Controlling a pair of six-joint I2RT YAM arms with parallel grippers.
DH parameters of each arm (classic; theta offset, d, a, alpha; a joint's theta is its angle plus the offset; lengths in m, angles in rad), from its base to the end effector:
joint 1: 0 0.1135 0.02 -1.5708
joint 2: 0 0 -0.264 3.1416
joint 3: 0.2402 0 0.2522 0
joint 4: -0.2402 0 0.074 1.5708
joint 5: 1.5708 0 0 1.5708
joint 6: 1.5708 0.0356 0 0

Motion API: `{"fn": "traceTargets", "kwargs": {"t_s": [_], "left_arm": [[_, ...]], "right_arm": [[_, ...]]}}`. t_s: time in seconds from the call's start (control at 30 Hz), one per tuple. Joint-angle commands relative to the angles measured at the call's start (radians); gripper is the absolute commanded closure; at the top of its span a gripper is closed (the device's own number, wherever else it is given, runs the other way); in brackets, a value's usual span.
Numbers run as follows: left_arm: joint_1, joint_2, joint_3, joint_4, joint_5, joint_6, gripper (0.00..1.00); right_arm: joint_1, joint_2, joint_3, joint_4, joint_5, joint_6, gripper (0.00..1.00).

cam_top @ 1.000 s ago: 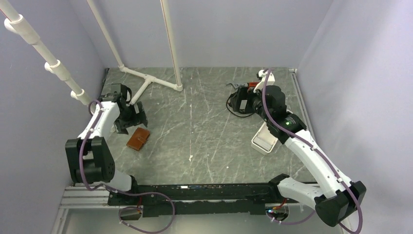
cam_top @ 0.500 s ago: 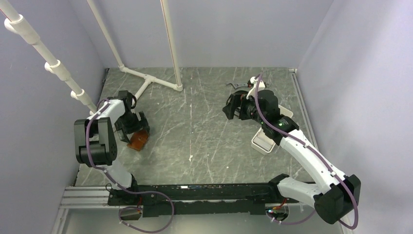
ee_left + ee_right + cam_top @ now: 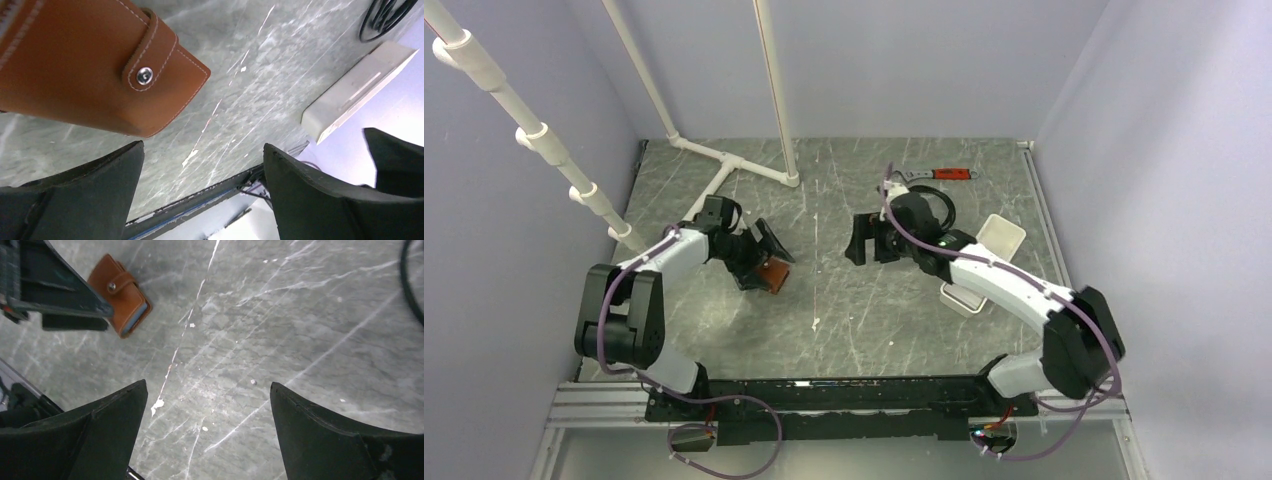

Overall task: Put the credit cards into the card holder
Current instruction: Move the card holder to the center of the board, then open the card holder at the center of the board.

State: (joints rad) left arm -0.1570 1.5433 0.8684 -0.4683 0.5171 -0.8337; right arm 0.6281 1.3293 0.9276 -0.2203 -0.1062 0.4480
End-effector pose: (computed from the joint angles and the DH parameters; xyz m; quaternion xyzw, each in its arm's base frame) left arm 0.2787 -0.0619 0.1757 -0.2624 0.9092 -0.3173 0.0617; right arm 0.2362 0.1762 0.2655 -0.1040 0.8825 0.2743 0.3675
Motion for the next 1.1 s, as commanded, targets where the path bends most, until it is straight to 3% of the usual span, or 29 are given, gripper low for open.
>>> {"fn": "traceTargets", "kwargs": {"t_s": [0.0, 0.07, 0.17, 0.3, 0.4, 0.5, 0.67, 0.9, 0.97, 1.03, 1.07], "left_arm": [[0.045, -0.083, 0.058, -0.067, -0.075, 0.018, 0.06], [0.099, -0.113, 0.033, -0.059, -0.058, 0.039, 0.22], [0.166, -0.141, -0.031, -0.001, -0.027, 0.035, 0.44], [0.187, -0.089, -0.057, 0.037, -0.002, 0.035, 0.85], [0.193, -0.027, -0.061, 0.042, -0.051, 0.061, 0.89], [0.206, 0.046, -0.053, 0.039, -0.033, 0.070, 1.00], [0.209, 0.047, -0.058, 0.013, -0.093, 0.069, 1.00], [0.216, 0.104, -0.031, -0.053, -0.127, 0.080, 1.00], [0.216, 0.109, -0.025, -0.063, -0.136, 0.083, 1.00], [0.217, 0.103, -0.018, -0.079, -0.154, 0.090, 1.00], [0.218, 0.100, -0.013, -0.092, -0.170, 0.094, 1.00]], "right_arm": [[0.065, 0.130, 0.119, 0.057, 0.031, -0.046, 0.10], [0.103, 0.192, 0.145, 0.109, 0.033, -0.086, 0.19], [0.172, 0.286, 0.175, 0.243, 0.012, -0.177, 0.22], [0.227, 0.464, 0.283, 0.348, -0.061, -0.309, 0.30], [0.246, 0.578, 0.355, 0.446, -0.121, -0.373, 0.33], [0.283, 0.669, 0.399, 0.501, -0.126, -0.470, 0.36], [0.326, 0.756, 0.387, 0.634, -0.110, -0.611, 0.41], [0.352, 0.862, 0.413, 0.747, -0.007, -0.661, 0.46], [0.352, 0.895, 0.436, 0.731, 0.024, -0.661, 0.56], [0.352, 0.911, 0.424, 0.757, 0.069, -0.650, 0.82], [0.352, 0.911, 0.409, 0.776, 0.092, -0.640, 0.90]]}}
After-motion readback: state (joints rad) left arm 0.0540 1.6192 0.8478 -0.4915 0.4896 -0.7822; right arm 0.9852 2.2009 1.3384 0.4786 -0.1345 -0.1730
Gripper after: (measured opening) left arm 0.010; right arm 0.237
